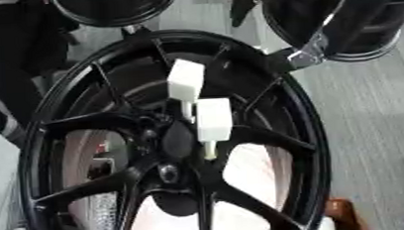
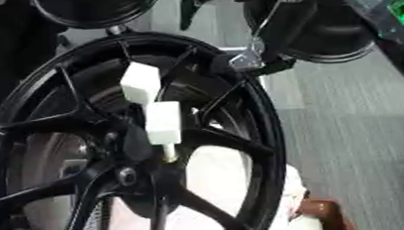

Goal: Pull the pin out of the wheel hub.

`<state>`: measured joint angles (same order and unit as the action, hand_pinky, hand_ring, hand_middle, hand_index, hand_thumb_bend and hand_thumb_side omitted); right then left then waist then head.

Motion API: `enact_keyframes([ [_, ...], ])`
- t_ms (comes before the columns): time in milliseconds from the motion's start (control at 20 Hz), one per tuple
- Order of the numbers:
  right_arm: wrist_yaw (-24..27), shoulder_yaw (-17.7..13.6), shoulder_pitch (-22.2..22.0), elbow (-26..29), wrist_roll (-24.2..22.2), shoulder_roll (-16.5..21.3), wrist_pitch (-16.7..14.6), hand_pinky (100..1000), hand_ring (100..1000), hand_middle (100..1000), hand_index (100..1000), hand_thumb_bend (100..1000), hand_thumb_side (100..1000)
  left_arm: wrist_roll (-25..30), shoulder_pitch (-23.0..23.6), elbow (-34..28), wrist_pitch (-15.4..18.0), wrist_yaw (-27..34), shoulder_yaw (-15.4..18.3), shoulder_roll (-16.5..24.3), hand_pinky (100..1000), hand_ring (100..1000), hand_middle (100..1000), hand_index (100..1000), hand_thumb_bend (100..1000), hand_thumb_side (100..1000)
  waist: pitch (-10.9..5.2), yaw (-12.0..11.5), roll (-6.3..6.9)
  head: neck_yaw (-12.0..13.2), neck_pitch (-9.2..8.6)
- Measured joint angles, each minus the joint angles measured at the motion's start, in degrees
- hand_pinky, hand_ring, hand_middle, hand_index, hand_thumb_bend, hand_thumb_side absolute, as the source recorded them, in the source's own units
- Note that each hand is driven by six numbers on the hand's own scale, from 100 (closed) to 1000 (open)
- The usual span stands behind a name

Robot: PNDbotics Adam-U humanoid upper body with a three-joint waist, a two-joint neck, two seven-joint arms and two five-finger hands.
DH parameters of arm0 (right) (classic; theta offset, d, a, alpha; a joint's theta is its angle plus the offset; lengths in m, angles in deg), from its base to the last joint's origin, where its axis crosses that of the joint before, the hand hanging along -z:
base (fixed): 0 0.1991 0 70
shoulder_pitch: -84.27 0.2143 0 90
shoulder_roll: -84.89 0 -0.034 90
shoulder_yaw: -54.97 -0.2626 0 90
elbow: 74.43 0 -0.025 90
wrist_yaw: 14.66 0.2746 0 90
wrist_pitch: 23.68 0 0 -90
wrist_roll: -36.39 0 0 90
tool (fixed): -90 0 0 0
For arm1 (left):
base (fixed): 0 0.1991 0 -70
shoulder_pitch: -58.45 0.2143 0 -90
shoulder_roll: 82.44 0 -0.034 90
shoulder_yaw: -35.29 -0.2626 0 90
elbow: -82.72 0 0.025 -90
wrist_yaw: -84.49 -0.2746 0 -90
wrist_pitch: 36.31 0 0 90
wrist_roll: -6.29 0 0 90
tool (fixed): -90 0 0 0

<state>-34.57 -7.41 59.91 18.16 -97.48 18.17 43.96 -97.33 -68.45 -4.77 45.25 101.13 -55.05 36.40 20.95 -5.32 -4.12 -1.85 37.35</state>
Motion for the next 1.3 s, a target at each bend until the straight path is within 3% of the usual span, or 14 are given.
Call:
enact_keyframes([
  [300, -2.67, -0.1, -0.46, 0.63, 1.39, 0.44, -1.13, 920, 884, 819, 843, 349, 469, -0.32, -0.76, -1.44, 0.08, -0.01, 0.27, 0.57, 805, 821, 752, 863, 392, 754, 2.45, -2.99, -1.57, -1.62, -1.74],
  [600, -4.92, -0.06, 0.25, 0.53, 2.81, 0.33, -2.53, 923, 890, 822, 847, 352, 425, -0.52, -0.91, -2.2, -0.01, -0.02, 0.61, 0.6, 805, 822, 753, 863, 387, 759, 4.14, -4.14, -2.31, -2.43, -2.35],
  [1250, -8.97, 0.83, 2.1, -1.9, 6.32, -2.28, -5.4, 925, 896, 829, 853, 411, 357, -0.89, -0.91, -3.03, 0.05, 0.04, 1.01, 0.6, 807, 822, 753, 863, 377, 765, 5.58, -6.09, -2.75, -4.68, -2.13],
  [1300, -8.94, 1.01, 2.38, -1.94, 6.23, -2.38, -5.62, 925, 898, 833, 855, 425, 309, -0.9, -0.91, -3.03, 0.04, 0.05, 1.06, 0.6, 808, 823, 753, 864, 376, 766, 5.58, -6.1, -2.77, -4.71, -2.12],
])
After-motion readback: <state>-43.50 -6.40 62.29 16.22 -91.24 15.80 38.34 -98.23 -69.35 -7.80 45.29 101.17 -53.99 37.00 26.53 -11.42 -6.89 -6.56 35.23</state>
